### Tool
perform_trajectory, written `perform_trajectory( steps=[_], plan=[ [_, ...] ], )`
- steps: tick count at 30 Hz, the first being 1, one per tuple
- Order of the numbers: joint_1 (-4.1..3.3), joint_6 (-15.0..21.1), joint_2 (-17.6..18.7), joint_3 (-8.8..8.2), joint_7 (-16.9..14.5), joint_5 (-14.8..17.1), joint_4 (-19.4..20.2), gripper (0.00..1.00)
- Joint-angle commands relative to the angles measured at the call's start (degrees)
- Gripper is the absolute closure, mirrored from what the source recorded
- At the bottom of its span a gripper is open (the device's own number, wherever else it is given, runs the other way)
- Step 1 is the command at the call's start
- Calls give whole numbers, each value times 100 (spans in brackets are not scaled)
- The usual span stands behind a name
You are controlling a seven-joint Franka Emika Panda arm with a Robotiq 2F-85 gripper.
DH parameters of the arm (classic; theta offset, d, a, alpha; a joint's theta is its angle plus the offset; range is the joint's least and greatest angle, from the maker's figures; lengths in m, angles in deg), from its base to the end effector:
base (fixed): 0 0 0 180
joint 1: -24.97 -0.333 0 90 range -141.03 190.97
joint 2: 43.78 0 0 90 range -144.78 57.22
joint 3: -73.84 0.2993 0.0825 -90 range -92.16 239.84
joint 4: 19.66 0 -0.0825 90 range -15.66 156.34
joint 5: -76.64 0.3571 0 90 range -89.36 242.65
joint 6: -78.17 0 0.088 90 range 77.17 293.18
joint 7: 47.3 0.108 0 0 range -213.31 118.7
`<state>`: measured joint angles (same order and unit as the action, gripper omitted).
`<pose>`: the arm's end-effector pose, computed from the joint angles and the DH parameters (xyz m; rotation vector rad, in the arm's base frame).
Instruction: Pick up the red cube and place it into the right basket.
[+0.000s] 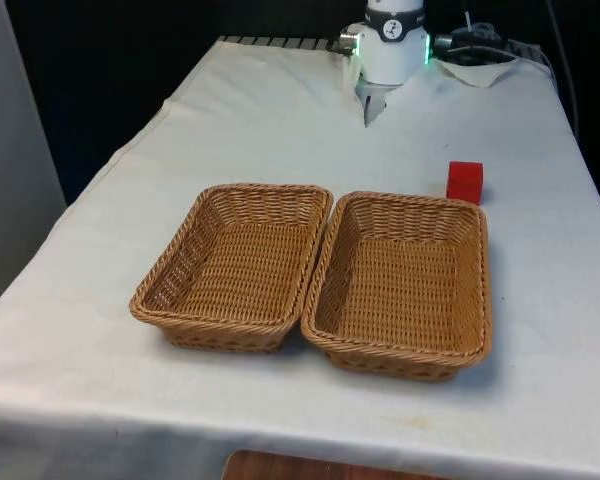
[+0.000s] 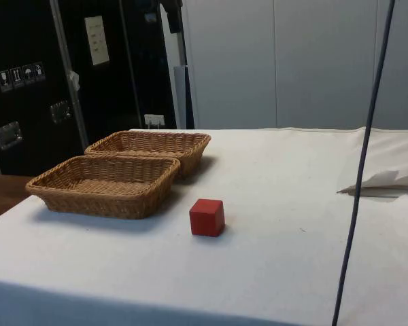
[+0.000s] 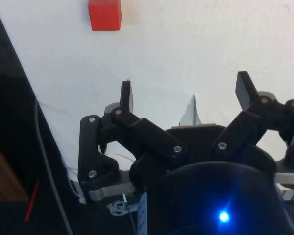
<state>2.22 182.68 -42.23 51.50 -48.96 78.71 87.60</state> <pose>0.5345 0.0084 0.4797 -3.1141 -0.0398 0.1132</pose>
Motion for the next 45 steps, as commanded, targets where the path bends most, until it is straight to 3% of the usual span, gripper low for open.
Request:
perform_trajectory(
  steps=[1, 10, 18, 19, 26, 27, 33, 36, 44, 45],
  plan=[
    [-29, 40, -97, 34, 109, -86, 86, 0],
    [0, 17, -269, 178, 229, -103, 252, 0],
    [-11, 178, -647, 378, 590, -286, 659, 0],
    [0, 74, -579, 355, 504, -218, 584, 0],
    [-11, 458, -825, 556, 825, -315, 1031, 0],
    [0, 332, -779, 533, 733, -258, 945, 0],
    [-11, 831, -911, 699, 1014, -321, 1375, 0],
    [0, 837, -882, 722, 980, -258, 1398, 0],
    [-6, 1427, -968, 945, 1301, -327, 1874, 0],
    [0, 1335, -922, 934, 1226, -258, 1816, 0]
  ],
)
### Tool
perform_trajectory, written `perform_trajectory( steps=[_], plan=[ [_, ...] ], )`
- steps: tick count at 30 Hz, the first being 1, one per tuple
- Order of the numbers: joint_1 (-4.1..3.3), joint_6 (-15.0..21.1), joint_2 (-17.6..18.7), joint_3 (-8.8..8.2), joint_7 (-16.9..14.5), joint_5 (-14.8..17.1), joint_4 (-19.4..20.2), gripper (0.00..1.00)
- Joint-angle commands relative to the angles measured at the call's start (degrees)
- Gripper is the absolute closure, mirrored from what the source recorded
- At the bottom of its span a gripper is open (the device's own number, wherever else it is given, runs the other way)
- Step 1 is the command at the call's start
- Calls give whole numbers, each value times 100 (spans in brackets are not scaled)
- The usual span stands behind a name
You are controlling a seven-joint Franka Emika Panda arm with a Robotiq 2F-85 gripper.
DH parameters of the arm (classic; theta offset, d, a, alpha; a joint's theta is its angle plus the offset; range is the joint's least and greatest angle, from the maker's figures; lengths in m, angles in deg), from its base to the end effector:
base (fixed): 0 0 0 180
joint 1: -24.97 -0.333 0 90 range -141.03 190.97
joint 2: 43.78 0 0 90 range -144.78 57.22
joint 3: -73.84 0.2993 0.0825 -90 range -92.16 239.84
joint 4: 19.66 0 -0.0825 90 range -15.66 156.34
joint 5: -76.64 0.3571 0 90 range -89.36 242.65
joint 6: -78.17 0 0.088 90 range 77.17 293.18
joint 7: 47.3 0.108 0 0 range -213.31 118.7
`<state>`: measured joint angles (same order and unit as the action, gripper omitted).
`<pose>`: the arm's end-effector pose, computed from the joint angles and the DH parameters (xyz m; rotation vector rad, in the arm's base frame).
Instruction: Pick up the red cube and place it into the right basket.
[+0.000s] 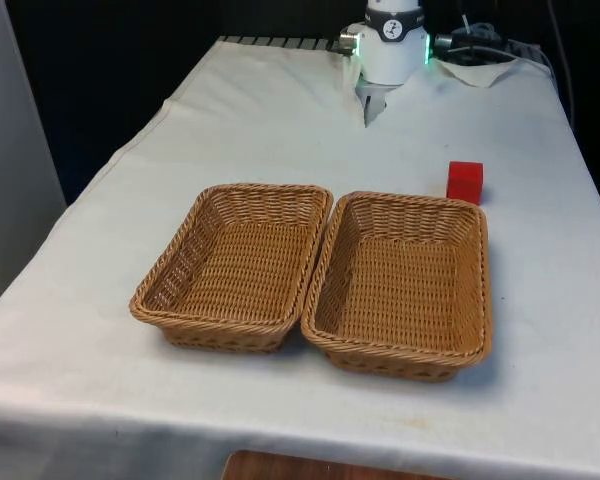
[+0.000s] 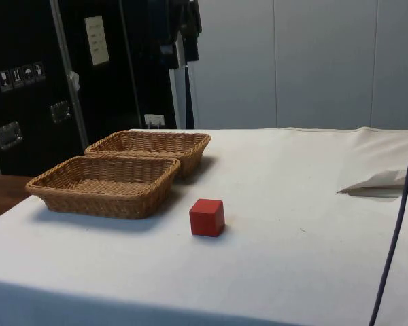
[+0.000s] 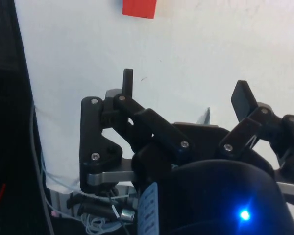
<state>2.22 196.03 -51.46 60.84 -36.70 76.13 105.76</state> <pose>0.4783 0.0795 0.4379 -3.1199 0.0135 0.0081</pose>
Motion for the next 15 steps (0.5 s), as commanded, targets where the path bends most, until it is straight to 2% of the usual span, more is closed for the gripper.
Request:
perform_trajectory(
  steps=[1, 8, 9, 10, 15],
  plan=[
    [-6, 143, -46, 34, 109, -69, 109, 0],
    [-6, 636, -29, 189, 372, -52, 567, 0],
    [0, 447, -6, 149, 235, 0, 418, 0],
    [-6, 636, -29, 189, 372, -52, 567, 0],
    [-6, 1003, 29, 286, 573, -23, 848, 0]
  ],
)
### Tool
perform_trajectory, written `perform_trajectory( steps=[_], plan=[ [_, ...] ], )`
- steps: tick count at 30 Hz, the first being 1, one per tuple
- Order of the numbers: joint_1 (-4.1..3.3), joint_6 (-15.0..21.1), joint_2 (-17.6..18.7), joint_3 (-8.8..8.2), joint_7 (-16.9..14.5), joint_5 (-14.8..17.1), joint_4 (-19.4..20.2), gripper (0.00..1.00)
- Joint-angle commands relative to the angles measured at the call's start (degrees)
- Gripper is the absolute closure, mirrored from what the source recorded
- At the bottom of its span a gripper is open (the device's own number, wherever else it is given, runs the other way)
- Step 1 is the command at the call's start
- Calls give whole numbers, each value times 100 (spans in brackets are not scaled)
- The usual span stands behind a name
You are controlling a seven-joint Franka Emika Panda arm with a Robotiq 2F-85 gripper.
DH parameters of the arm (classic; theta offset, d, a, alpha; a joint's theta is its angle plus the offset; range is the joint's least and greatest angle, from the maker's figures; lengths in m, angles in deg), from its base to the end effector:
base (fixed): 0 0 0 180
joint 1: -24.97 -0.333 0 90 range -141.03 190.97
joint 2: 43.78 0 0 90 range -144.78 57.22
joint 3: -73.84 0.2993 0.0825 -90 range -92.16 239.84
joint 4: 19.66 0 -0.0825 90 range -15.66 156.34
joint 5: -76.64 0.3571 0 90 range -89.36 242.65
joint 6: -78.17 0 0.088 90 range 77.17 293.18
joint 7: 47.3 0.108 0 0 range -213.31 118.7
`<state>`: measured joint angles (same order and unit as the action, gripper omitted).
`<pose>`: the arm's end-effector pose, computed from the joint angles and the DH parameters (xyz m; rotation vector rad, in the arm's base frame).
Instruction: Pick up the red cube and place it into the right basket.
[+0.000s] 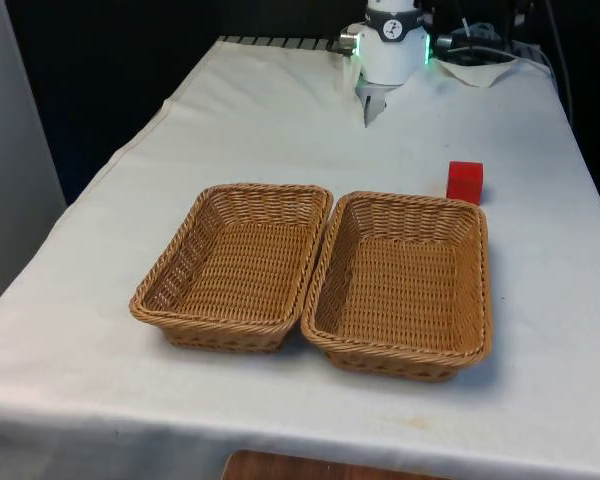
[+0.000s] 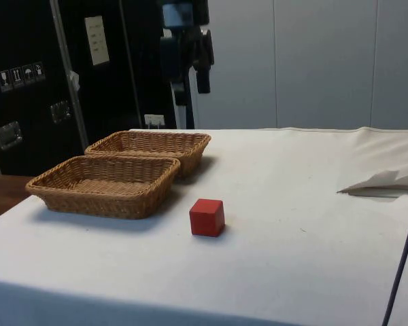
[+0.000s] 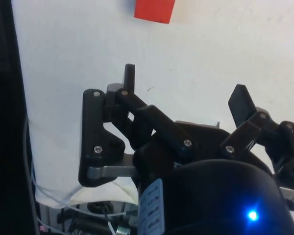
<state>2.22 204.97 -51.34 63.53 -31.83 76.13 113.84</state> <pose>0.4589 0.1003 0.3901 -3.1217 0.0722 -0.0135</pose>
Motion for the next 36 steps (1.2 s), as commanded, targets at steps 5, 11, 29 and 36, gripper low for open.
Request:
perform_trajectory(
  steps=[5, 11, 29, 36],
  plan=[
    [-6, 407, 103, 92, 258, -6, 212, 0],
    [0, 579, 229, 143, 350, 11, 286, 0],
    [-23, 1604, 900, 584, 928, 92, 453, 0],
    [-6, 1977, 1031, 710, 1008, 40, 590, 0]
  ],
)
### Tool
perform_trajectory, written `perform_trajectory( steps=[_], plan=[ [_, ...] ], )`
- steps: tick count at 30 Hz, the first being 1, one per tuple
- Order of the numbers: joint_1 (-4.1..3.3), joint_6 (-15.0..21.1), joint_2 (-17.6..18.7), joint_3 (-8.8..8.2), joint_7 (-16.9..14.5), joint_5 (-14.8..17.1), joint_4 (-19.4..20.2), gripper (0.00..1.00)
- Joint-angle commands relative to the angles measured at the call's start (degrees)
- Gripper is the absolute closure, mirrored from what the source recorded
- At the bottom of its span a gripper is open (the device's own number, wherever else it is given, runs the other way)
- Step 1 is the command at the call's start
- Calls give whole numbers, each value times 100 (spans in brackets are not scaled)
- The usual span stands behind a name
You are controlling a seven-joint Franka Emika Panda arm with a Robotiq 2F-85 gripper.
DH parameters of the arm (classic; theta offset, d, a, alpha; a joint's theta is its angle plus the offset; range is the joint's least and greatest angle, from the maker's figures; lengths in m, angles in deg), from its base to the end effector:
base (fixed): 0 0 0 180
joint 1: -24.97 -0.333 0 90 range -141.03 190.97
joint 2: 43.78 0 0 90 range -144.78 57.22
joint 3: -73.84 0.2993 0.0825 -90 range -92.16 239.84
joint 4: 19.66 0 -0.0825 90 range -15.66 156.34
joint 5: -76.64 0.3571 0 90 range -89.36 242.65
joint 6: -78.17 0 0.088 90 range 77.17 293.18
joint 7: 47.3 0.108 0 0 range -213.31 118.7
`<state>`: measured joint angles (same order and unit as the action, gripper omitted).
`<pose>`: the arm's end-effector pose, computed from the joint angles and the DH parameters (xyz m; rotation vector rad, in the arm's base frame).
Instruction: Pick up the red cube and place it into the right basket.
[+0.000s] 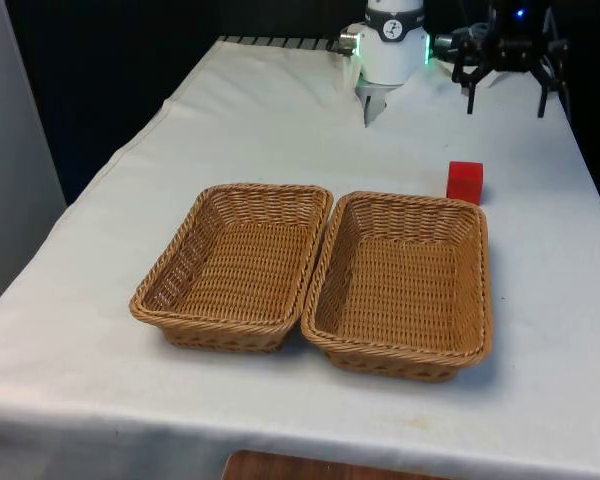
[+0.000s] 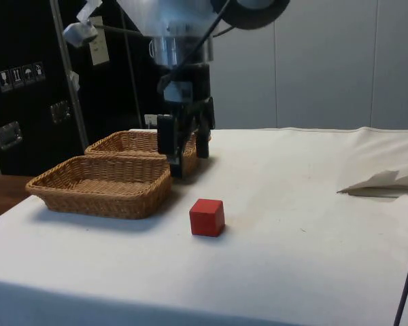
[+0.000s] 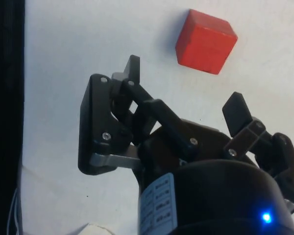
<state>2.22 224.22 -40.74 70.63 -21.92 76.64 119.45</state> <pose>0.4502 0.1597 0.2944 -3.1127 0.1585 -0.1000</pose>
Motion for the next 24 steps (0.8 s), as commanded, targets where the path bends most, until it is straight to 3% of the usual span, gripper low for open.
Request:
perform_trajectory(
  steps=[1, 15, 23, 24],
  plan=[
    [-6, 57, -34, 0, 17, -17, 46, 0],
    [74, 292, 103, -46, -327, 74, 212, 0],
    [160, 630, 430, -63, -642, 86, 235, 0],
    [149, 556, 418, -92, -573, -6, 223, 0]
  ],
)
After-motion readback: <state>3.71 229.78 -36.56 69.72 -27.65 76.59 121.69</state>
